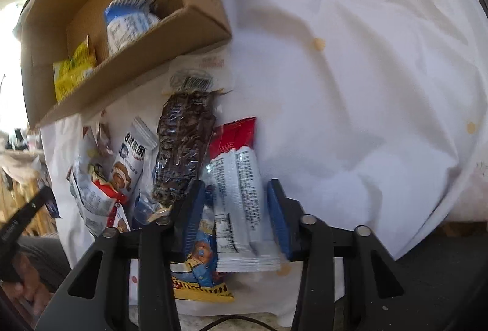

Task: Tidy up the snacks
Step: 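Lower both held bars into the box and open both grippers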

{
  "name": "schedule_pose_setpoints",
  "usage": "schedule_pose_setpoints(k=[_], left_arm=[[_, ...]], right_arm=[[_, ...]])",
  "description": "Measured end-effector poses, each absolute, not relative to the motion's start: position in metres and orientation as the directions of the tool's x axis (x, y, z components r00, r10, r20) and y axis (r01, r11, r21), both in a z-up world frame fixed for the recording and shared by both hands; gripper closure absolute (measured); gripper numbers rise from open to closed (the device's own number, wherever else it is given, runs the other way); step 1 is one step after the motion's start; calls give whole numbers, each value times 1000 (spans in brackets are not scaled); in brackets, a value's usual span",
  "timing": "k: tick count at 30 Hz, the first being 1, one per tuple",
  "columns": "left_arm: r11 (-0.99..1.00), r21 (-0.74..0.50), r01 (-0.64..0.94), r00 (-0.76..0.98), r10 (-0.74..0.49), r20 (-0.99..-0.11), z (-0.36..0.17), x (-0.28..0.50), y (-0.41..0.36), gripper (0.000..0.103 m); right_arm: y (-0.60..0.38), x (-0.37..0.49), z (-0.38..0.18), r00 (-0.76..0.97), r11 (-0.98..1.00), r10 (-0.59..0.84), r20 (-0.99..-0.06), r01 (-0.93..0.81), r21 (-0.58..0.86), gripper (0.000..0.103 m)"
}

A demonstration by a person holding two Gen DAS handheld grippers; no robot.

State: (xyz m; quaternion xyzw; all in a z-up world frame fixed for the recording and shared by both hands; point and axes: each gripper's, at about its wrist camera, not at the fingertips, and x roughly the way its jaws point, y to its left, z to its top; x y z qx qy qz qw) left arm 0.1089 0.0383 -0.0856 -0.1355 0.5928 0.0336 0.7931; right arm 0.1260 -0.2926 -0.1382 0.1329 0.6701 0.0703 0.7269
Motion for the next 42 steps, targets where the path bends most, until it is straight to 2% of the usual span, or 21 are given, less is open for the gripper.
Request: schedule_pose_setpoints(k=[1,6,14,22,26,32,37,42], left_arm=[[960,-178,-216,294,-110,-950,-86,109,39,89],[960,-177,-217,297,-108,-949,-86,109,39,89],[964,-158,-214,324,-83,-942,-81,107,39,89],[960,-229,-160,387,-152,-909,-47,109,44,89],[960,-255,-119,422,-183,-888,-20,128,39,89],[979,-198,-40,474,-156,-867,9,159,17,89],[988,-157,7,478,-141,-867,10,184,-5,89],[993,-107,53,514,-119,-850,0,209,-27,89]], right_arm=[[-293,126,-137,98,956,276,-956,71,283,80],[-303,121,-121,163,953,277,-947,75,292,88],[-329,113,-79,332,907,359,-872,97,410,88],[-316,94,-62,326,793,569,-755,25,608,88],[-304,110,-40,362,781,590,-722,-26,624,88],[-295,151,-16,409,784,586,-699,-69,617,88],[-291,186,-5,463,805,560,-687,-108,583,88],[-292,206,-18,502,850,492,-711,-98,518,88]])
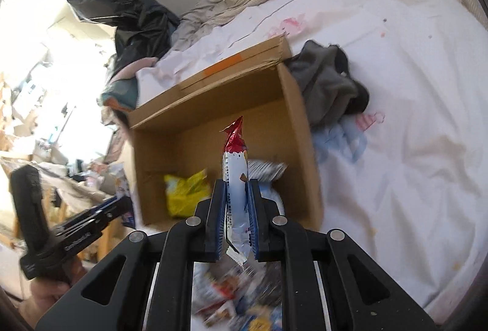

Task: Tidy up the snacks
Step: 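Lower both held bars into the box and open both grippers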

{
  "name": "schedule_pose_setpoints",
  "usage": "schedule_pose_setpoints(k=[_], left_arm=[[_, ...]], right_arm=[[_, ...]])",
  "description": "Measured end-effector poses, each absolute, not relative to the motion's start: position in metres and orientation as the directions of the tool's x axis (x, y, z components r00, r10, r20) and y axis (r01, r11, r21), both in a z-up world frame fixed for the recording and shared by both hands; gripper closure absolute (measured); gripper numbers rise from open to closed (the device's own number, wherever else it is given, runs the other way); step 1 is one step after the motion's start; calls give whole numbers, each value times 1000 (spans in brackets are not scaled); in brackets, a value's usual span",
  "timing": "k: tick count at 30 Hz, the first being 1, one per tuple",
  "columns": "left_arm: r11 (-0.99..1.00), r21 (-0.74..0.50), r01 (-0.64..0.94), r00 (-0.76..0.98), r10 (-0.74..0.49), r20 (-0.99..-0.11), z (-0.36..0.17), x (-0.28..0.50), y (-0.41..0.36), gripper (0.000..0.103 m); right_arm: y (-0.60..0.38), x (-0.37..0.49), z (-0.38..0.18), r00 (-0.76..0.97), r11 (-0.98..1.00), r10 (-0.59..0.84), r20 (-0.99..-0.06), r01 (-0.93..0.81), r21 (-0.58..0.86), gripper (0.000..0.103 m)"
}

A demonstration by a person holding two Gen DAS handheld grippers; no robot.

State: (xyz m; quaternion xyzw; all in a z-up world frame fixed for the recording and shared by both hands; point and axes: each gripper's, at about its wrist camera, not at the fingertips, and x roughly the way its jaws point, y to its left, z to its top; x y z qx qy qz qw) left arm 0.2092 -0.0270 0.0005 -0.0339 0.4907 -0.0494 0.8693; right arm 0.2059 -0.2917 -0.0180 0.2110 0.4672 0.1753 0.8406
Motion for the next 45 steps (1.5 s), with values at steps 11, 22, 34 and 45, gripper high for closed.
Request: schedule_pose_setpoints(k=[11,22,34,45], left_arm=[[981,-155,116,536,-193,-822,-34,244,-47,89],[986,-137,93,519,-165,-839,-49,243,-46,89],[987,-134,92,522,-163,-838,-49,242,-48,89],[984,-149,99,522,-179,-834,-46,241,-46,77]], right_arm=[[-282,220,-40,538,913,381,-752,-94,396,88],[-263,223,-52,515,956,287,-807,-109,271,88],[-260,224,-54,496,950,306,-813,-110,291,88],[-263,225,-47,518,933,349,-781,-118,339,84]])
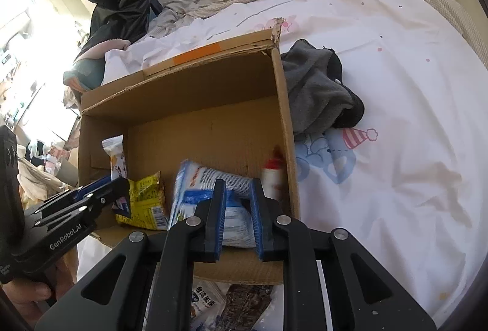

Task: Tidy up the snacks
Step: 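Lower both held bars into the box and open both grippers, then withdraw both grippers from the box toward the remaining snacks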

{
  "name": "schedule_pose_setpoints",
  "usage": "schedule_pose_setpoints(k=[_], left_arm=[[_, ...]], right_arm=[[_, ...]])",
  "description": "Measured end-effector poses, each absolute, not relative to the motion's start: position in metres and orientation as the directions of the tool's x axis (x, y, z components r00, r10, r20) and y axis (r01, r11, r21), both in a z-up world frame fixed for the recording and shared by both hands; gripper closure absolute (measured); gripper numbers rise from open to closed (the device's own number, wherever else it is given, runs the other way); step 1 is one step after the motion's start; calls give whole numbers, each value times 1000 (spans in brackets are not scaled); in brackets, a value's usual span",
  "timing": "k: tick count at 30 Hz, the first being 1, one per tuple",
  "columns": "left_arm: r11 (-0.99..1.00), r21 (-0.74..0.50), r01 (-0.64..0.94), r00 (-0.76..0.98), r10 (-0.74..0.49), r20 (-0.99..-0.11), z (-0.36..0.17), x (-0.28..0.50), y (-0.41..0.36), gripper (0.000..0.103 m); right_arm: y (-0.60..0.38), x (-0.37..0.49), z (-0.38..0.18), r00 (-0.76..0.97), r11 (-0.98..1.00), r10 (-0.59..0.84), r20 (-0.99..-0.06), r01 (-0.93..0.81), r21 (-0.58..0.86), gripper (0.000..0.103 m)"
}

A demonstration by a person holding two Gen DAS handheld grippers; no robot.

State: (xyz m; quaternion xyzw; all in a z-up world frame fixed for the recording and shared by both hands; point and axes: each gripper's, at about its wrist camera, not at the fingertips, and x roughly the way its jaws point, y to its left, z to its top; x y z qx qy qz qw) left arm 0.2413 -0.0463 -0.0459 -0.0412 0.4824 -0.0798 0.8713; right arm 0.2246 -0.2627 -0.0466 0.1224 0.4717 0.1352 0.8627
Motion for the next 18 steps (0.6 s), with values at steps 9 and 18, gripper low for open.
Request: schedule_pose_setpoints(k=[9,18], left_arm=[[987,-137,82,558,-159,-814,-35,231,-42,31],[987,-151,58,594,-156,-789,-22,220,-26,31]], right_arm=[[-263,221,-35,553,931,350,-756,-118,345,40],[-264,210,-21,571,913,385,-725,-122,389,38]])
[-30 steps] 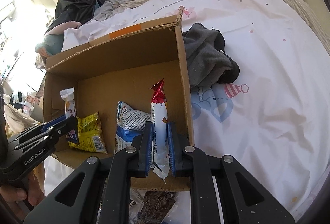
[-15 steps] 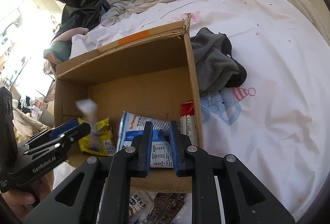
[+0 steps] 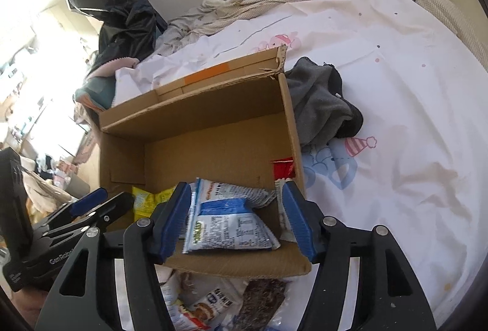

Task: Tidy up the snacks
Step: 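Withdraw both grippers from the box toward the remaining snacks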

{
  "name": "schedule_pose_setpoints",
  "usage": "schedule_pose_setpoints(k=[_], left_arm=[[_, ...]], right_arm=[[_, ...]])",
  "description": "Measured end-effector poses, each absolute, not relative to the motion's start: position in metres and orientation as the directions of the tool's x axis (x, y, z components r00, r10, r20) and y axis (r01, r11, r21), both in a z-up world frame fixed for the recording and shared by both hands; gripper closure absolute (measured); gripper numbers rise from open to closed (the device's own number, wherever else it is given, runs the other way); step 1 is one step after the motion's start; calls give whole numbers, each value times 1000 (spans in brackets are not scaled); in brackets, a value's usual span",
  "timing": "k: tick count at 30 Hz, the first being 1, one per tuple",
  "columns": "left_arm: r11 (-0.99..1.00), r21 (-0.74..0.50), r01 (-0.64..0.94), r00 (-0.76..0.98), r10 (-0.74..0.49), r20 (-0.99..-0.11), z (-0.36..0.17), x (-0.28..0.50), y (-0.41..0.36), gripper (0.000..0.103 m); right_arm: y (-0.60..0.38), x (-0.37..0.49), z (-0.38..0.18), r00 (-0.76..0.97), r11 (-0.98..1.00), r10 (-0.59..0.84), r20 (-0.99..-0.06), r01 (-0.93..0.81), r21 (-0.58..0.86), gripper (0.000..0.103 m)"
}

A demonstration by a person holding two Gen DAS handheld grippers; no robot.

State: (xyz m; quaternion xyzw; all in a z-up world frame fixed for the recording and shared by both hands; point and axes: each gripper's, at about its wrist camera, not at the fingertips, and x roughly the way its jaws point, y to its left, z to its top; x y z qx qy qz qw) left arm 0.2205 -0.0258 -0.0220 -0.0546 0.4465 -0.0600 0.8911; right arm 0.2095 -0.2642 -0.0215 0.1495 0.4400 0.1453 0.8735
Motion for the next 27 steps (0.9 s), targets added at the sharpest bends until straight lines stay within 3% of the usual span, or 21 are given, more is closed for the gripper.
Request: schedule_pose_setpoints(k=[3,5,11,15,27], left_arm=[[985,-160,60,613,-163,-773,-15,214,-21,31],[987,-147,64,630,-154,-761,-9,209,-19,31],[986,-145,78,652,-161,-741,1,196,-12,31],[989,-136,56,683,-138,-717,8,181,-7,8],[992,-128,-15,665,-85,-742,4,145,10,8]], right_arm=[[-261,202,-17,583,921,372,-723,-133,366,35],[-261,197,-15,588,922,370,-719,-136,363,26],[-263,180,-8,602,927,357,-714,-134,350,11],[-262,170,-6,602,930,354,-716,-148,336,7],[-264,135,-11,589,926,367,-720,-154,346,5]])
